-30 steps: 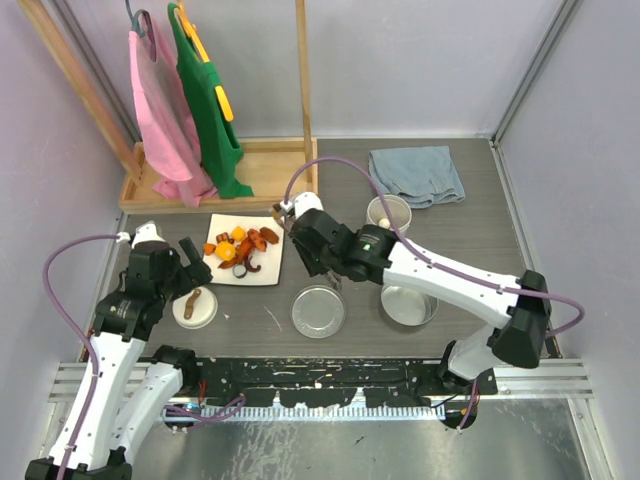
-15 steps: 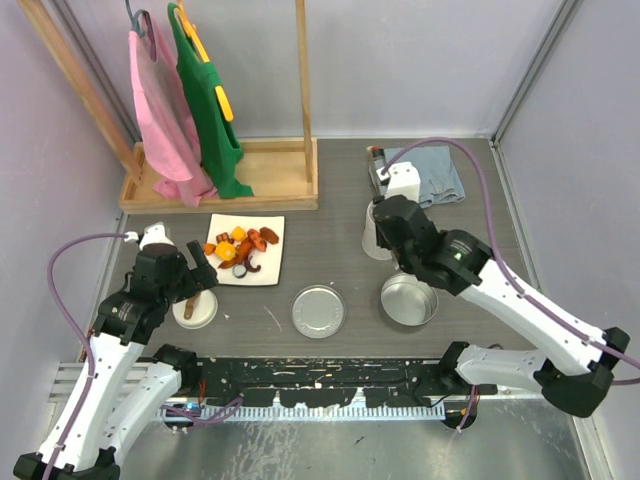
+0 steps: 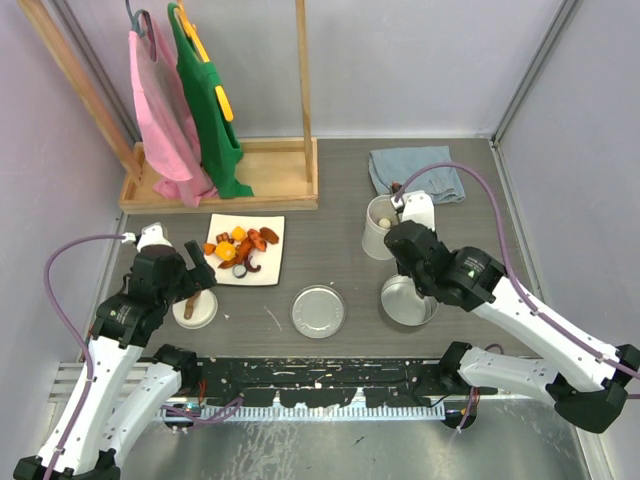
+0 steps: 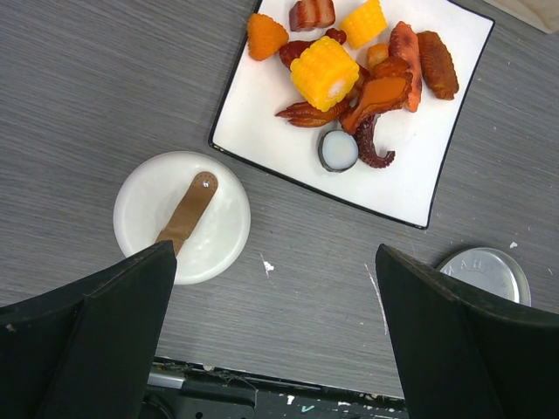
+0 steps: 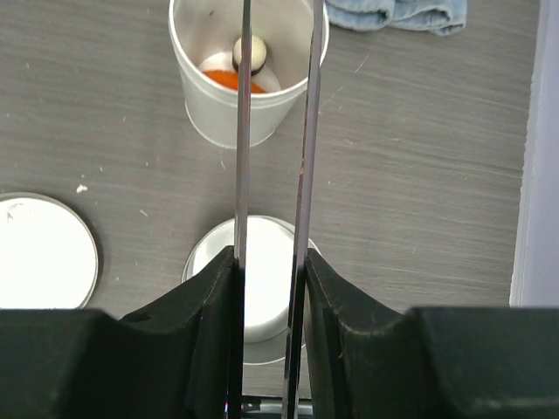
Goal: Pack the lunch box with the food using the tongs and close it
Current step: Place the fake food in the packing box.
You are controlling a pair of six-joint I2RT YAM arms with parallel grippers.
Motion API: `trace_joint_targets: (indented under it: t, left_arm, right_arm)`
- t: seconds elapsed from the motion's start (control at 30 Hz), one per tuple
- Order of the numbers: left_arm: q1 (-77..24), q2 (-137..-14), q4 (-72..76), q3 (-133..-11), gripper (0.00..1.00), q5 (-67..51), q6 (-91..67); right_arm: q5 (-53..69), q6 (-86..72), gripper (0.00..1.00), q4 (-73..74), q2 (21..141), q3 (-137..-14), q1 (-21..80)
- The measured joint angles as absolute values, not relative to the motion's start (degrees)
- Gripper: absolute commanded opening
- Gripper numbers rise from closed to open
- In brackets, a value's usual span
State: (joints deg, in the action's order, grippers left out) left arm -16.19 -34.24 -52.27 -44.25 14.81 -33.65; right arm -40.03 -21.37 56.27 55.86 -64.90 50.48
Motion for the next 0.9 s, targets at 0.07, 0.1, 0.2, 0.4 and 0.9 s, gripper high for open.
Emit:
trace_joint_targets:
  t: [0.07, 0.1, 0.2, 0.4, 0.9]
  left_arm:
    - [-16.2, -34.2, -52.3, -44.2, 0.98, 14.8, -33.6]
    - [-16.2, -34.2, -52.3, -44.2, 0.98, 14.8, -33.6]
    - [-16.2, -34.3, -52.3, -44.2, 0.98, 14.8, -33.6]
    - [-16.2, -34.2, -52.4, -44.2, 0.98, 14.8, -33.6]
    - [-16.2, -34.4, -52.6, -44.2, 0.98, 14.8, -33.6]
  right_arm:
    - [-38.7, -21.8, 0.37, 57.2, 55.9, -64.1, 50.5]
    - [-38.2, -22.0, 0.37, 57.5, 55.9, -63.7, 50.5]
    - [-37.2, -22.7, 0.38, 57.8, 55.9, -63.0, 50.5]
    - [-36.7, -22.9, 0.38, 57.7, 56.6, -61.4, 50.5]
    - [-36.8, -24.3, 0.42, 57.4, 59.3, -60.0, 50.5]
